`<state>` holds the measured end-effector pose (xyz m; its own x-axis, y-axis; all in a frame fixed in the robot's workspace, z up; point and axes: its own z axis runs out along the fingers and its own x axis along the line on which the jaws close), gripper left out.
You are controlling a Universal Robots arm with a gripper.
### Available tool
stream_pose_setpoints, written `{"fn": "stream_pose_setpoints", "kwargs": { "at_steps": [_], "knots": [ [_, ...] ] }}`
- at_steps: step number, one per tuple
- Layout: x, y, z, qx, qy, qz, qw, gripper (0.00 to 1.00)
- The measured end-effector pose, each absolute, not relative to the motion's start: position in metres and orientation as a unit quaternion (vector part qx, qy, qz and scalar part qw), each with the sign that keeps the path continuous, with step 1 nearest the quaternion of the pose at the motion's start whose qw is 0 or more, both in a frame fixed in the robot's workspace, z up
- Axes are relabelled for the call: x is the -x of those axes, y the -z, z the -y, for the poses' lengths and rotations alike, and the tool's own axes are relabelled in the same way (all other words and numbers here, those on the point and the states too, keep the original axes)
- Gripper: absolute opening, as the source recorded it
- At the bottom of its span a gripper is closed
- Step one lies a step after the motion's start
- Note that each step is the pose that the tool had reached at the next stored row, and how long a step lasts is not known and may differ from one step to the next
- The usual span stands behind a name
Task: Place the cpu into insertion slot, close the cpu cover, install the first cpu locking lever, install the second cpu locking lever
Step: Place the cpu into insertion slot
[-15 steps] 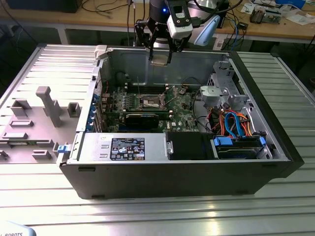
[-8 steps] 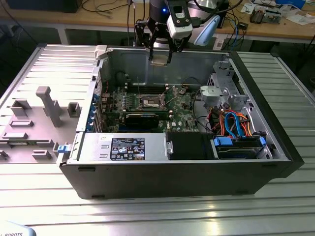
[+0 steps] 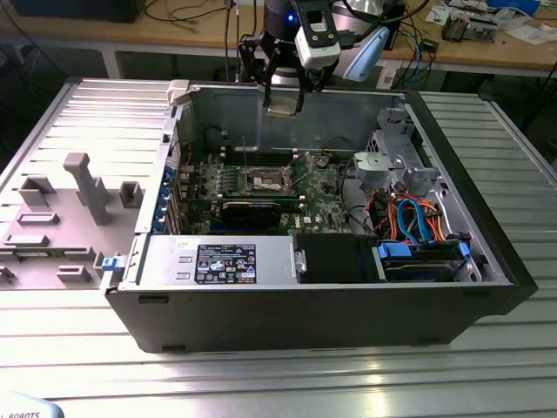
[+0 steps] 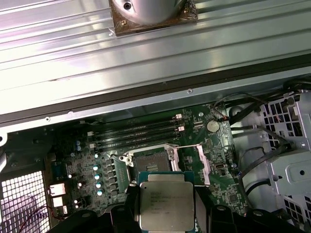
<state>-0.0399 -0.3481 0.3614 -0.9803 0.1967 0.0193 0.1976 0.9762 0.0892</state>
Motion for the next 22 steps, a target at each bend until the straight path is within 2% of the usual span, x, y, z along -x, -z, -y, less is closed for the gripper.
{"fn": "stream_pose_setpoints", "kwargs": {
  "at_steps": [22],
  "knots": [
    [0.0399, -0.3612, 0.3481, 0.18, 0.046, 0.983, 0.002, 0.54]
  ]
}}
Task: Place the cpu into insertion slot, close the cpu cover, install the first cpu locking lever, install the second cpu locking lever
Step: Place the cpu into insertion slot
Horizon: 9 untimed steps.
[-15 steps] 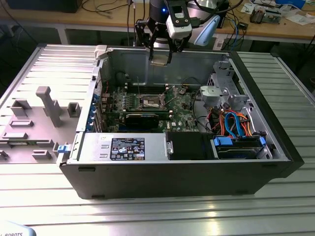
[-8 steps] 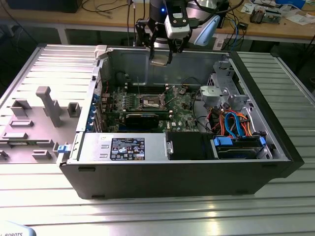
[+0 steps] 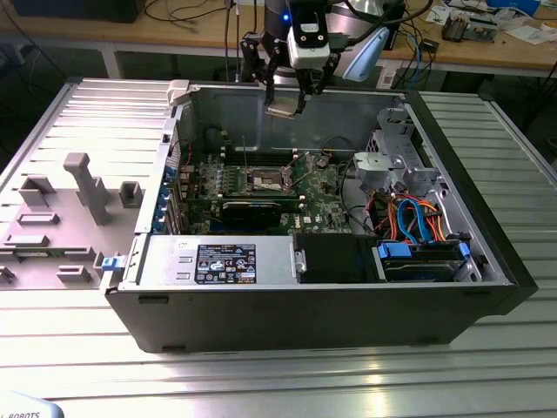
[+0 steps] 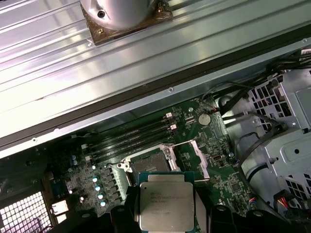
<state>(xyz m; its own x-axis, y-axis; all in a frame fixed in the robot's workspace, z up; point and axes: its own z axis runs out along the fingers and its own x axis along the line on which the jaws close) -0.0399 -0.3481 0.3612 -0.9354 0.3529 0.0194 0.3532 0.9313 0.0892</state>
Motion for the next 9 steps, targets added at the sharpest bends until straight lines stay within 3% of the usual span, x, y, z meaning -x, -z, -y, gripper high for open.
{"fn": "stream_pose_setpoints", "kwargs": {
  "at_steps": [9],
  "knots": [
    [0.0399, -0.3612, 0.3481, 0.18, 0.046, 0.983, 0.001, 0.54]
  ]
}}
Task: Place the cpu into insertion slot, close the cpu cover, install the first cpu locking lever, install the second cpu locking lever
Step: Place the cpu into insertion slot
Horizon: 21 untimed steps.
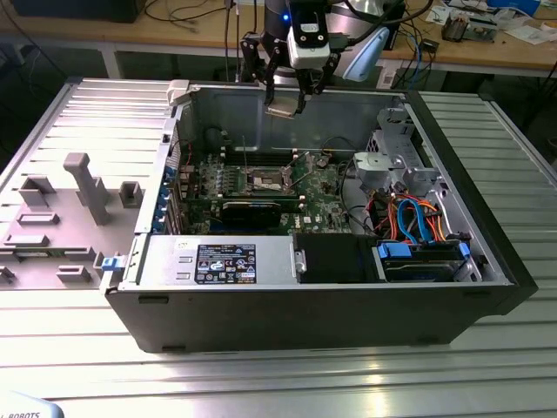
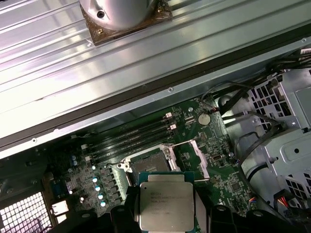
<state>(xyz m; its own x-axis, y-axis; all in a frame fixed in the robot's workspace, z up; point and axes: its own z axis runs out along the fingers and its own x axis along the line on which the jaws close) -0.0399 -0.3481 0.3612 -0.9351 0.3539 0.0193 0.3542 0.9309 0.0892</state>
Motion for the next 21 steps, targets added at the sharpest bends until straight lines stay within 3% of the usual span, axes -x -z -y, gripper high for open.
{"fn": "stream_pose_setpoints", "kwargs": {
  "at_steps": [21],
  "knots": [
    [0.0399, -0.3612, 0.3481, 0.227, 0.046, 0.973, -0.001, 0.54]
  ]
}}
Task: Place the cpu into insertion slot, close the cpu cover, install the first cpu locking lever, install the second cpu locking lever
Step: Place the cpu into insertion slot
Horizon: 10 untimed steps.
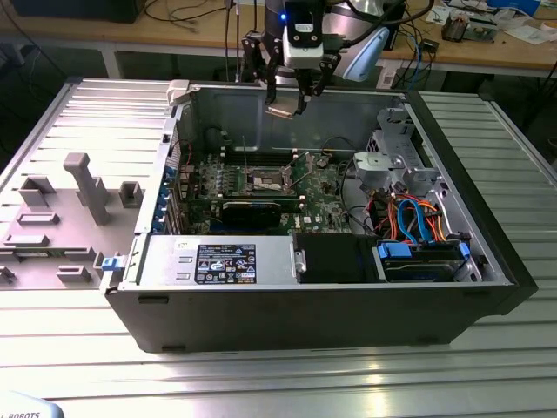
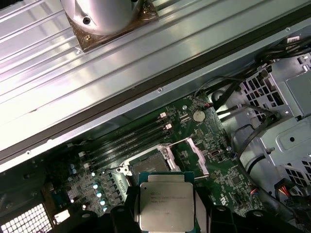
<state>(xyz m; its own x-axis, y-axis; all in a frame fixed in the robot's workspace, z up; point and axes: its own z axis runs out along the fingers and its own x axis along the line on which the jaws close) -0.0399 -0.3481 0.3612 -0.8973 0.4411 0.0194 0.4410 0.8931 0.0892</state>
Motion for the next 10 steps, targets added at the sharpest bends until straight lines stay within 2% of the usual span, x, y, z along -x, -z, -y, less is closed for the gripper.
{"fn": "stream_pose_setpoints", "kwargs": {
  "at_steps": [10],
  "knots": [
    [0.0399, -0.3612, 0.3481, -0.23, -0.046, -0.972, 0.001, 0.54]
  ]
}}
